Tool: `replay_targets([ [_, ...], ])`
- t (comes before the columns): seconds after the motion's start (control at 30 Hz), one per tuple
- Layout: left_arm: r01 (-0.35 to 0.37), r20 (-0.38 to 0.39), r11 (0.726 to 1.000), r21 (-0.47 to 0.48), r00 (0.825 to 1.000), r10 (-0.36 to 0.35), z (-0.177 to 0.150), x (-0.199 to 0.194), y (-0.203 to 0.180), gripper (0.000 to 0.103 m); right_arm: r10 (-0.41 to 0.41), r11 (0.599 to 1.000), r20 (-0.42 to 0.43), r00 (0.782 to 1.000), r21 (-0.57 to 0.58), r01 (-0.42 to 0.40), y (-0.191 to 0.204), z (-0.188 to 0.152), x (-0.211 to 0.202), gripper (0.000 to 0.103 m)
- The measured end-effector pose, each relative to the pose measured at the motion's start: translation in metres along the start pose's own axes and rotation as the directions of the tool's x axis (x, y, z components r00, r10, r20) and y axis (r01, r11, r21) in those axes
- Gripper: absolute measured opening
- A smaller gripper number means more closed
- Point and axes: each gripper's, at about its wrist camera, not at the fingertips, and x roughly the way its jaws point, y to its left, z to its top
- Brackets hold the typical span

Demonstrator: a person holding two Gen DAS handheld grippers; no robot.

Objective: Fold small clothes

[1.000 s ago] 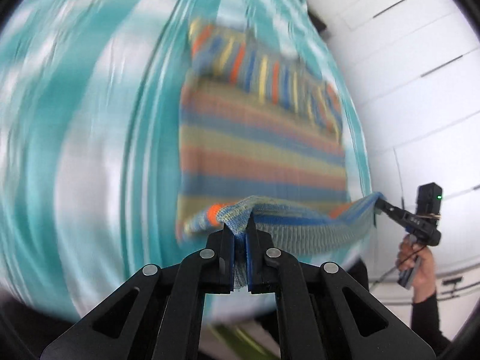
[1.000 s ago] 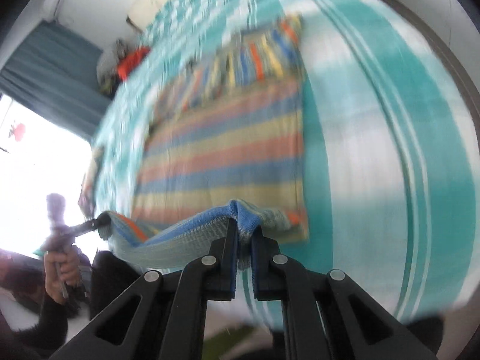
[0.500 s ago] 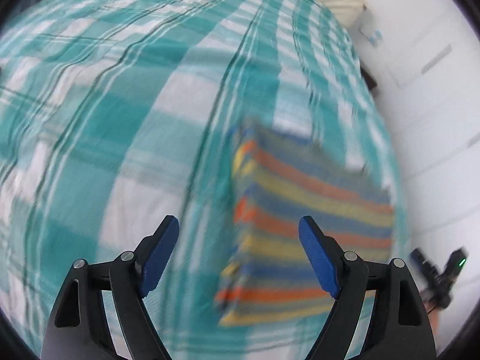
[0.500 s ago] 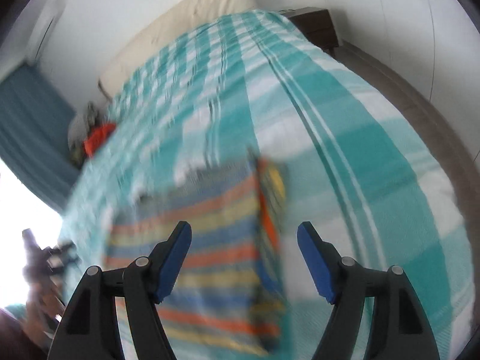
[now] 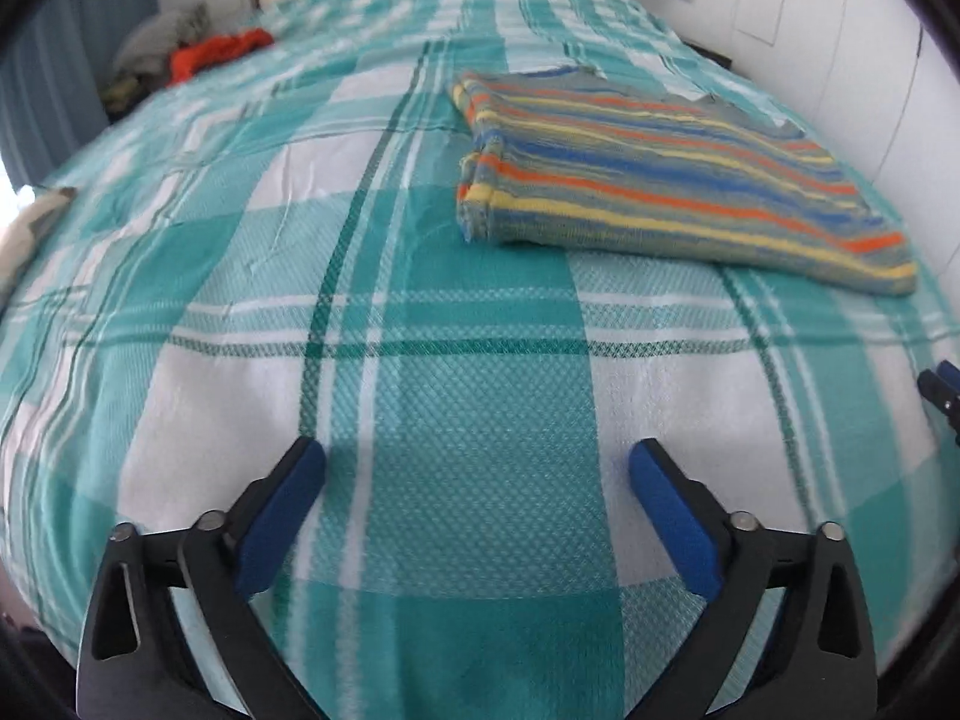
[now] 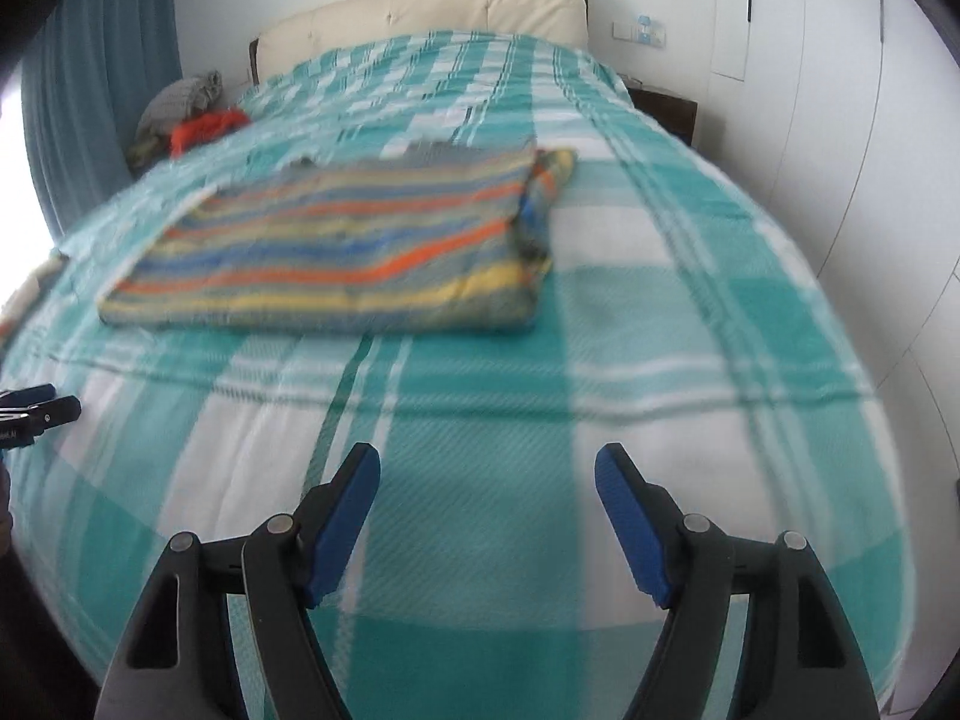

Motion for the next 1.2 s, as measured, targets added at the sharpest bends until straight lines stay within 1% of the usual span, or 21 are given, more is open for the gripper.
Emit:
replay_targets([
  [0.07,-0.001,0.024,1.0,-0.006,1.0,0.001,-0.005,0.003,0.001,0.102,-0.046,0.999,0.021,0.999,0.026,0.046,0.006,-0.013,0.006,0.083],
  [0.13,0.015,0.031,1.0,-0.013,0.999,-0.014,-0.007,0.004,0.005,0.102,-0.086,0.996,0.05,0.995,0.013,0.085,0.01,-0.019,0.01,0.086],
  [0.43,0.008,0.035,1.0,0.001,0.999,-0.008,-0.011,0.005,0.002,0.102,-0.145,0.989,0.033,0.989,-0.008,0.146,0.015,-0.016,0.014,0.093],
  [0.7,-0.007,0.024,1.0,0.01,1.0,0.007,-0.011,0.007,0.0,0.102,-0.159,0.987,0.028,0.987,-0.011,0.159,0.016,-0.015,0.016,0.095],
  [1.0,-0.003,0.008,1.0,0.021,1.0,0.003,-0.012,0.007,0.0,0.102,-0.164,0.986,0.014,0.986,-0.012,0.164,0.015,-0.015,0.017,0.095],
  [1.2,-0.002,0.01,1.0,0.029,1.0,0.002,-0.014,0.006,0.0,0.102,-0.176,0.984,0.004,0.984,-0.015,0.176,0.017,-0.014,0.017,0.097],
])
